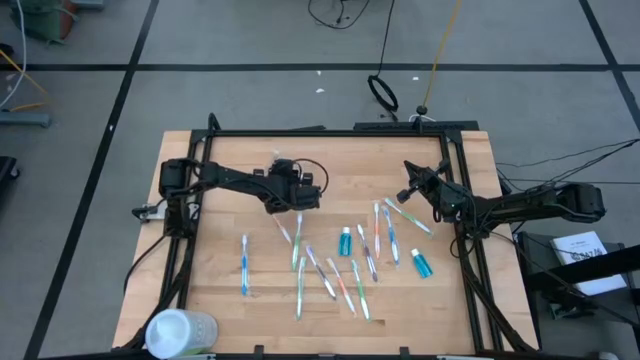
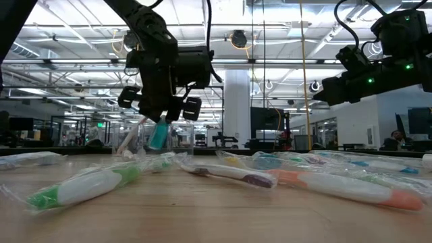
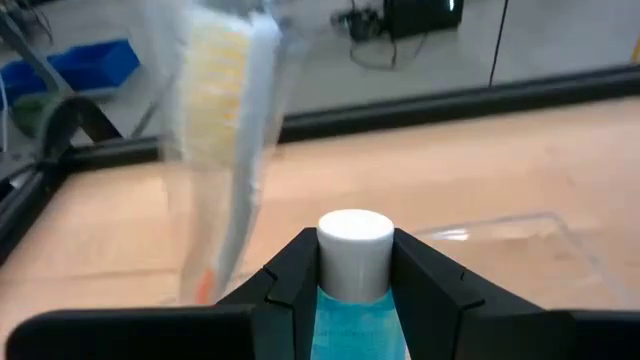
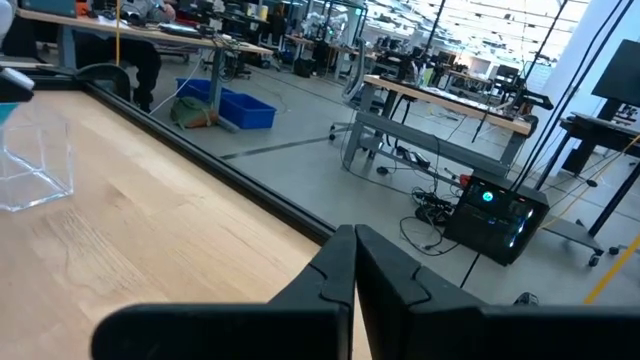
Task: Pick & Place toothbrushing station
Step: Put the blue mouthwash into the transparent organizer
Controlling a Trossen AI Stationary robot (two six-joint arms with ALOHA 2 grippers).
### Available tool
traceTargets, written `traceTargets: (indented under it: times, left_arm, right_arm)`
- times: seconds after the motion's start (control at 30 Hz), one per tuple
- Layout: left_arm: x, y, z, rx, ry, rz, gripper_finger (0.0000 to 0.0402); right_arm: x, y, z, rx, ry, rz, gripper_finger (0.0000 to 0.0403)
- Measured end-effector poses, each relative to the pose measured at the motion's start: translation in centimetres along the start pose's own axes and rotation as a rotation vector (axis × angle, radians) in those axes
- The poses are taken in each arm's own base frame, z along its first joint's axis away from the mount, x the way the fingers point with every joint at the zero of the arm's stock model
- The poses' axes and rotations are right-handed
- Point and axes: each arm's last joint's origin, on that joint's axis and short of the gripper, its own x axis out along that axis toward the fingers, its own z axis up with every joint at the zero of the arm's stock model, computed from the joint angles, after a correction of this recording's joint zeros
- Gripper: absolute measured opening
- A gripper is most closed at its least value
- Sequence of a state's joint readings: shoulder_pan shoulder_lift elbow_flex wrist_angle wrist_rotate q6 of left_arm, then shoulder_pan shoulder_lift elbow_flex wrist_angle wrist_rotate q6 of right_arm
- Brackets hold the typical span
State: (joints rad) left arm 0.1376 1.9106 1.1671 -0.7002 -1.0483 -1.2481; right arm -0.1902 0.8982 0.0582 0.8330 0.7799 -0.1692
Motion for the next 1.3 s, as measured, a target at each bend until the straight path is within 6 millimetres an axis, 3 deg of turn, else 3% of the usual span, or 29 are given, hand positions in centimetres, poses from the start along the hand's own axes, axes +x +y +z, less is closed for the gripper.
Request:
traceTargets:
  times: [0.43,0.87,1.13,1.3]
  left_arm:
    - [0.5,0.1,0.2,0.161,0.044,-0.005,0.0111]
    - [0.5,0.1,0.2,0.155,0.047,-0.007,0.02]
    - [0.2,0.2,0.3,0.164,0.056,-0.012,0.0196]
    - [-1.1,0.8,1.1,0.166,0.082,-0.052,0.0187]
  right_arm:
    - [0.0,0.0,0.0,-0.003,0.0,0.0,0.0001]
    - [0.0,0.0,0.0,-0.003,0.0,0.0,0.0001]
    - [0.0,0.0,0.0,-0.003,0.0,0.0,0.0001]
    - [0.0,0.0,0.0,-0.003,0.0,-0.001,0.0001]
